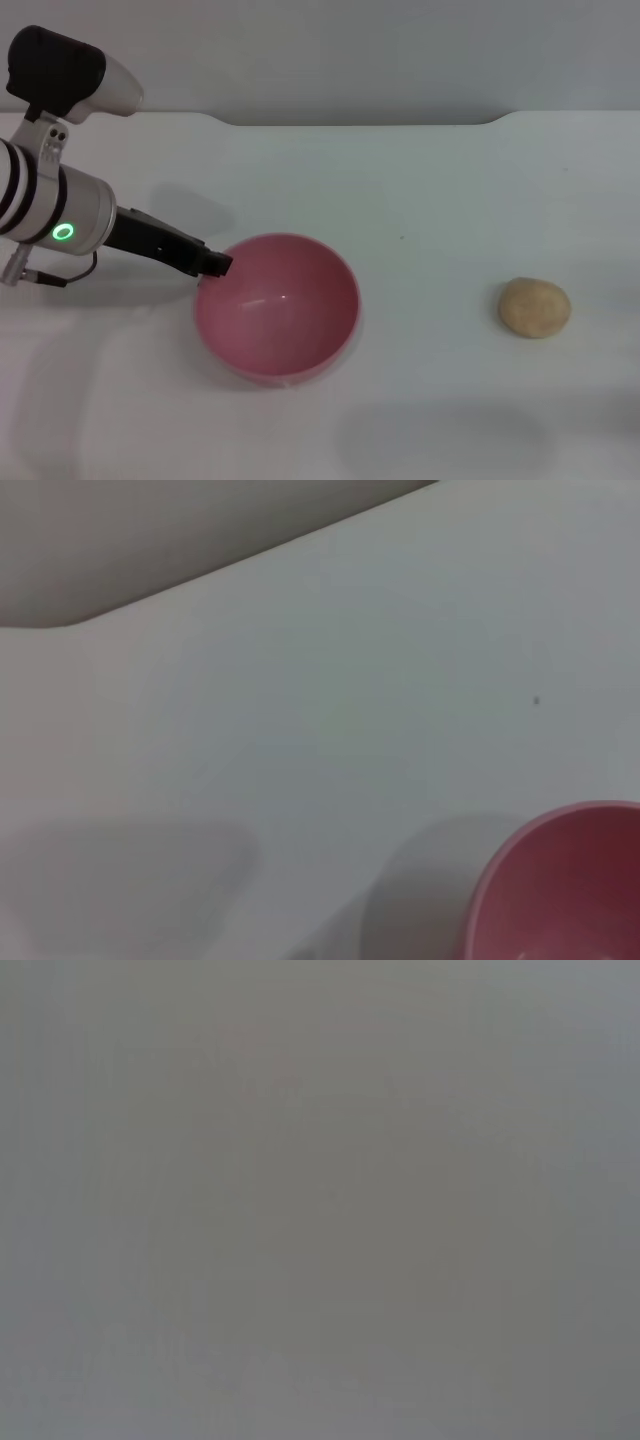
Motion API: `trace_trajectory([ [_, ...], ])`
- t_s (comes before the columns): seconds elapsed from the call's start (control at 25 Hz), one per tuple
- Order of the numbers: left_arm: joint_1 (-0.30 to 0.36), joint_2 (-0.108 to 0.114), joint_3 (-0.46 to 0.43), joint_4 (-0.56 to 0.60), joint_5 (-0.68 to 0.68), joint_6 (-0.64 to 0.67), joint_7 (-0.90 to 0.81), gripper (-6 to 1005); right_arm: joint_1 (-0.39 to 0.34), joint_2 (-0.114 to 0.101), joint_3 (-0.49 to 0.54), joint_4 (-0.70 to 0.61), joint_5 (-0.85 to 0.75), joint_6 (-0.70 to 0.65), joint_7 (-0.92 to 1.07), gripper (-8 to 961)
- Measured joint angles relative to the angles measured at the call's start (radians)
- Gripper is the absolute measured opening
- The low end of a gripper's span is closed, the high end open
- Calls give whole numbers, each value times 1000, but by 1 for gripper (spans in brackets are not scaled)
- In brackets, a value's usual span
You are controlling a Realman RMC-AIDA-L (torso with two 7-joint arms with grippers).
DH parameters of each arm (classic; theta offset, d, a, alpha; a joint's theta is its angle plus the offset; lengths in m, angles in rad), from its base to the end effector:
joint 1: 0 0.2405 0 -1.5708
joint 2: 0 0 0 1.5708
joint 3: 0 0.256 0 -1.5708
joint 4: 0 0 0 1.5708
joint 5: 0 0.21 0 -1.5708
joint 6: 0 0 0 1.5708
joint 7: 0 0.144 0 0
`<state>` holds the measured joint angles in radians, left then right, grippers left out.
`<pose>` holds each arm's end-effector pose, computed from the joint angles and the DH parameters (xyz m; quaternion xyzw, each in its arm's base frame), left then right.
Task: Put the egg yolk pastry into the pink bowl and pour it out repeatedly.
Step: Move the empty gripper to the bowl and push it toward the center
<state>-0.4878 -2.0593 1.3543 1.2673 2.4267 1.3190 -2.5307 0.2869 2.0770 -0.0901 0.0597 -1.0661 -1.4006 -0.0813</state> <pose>-0.2143 0.3605 -0.0016 -0.8981 -0.3828 0.0648 0.2064 0.3981 0.2516 0.0387 -0.5825 0.1994 0.1847 0.7661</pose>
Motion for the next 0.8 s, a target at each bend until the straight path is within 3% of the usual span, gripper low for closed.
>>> trace_trajectory([
  [0.8, 6, -3, 32, -56, -7, -8, 10, 402, -8, 0, 0, 0, 0, -12, -1, 247],
])
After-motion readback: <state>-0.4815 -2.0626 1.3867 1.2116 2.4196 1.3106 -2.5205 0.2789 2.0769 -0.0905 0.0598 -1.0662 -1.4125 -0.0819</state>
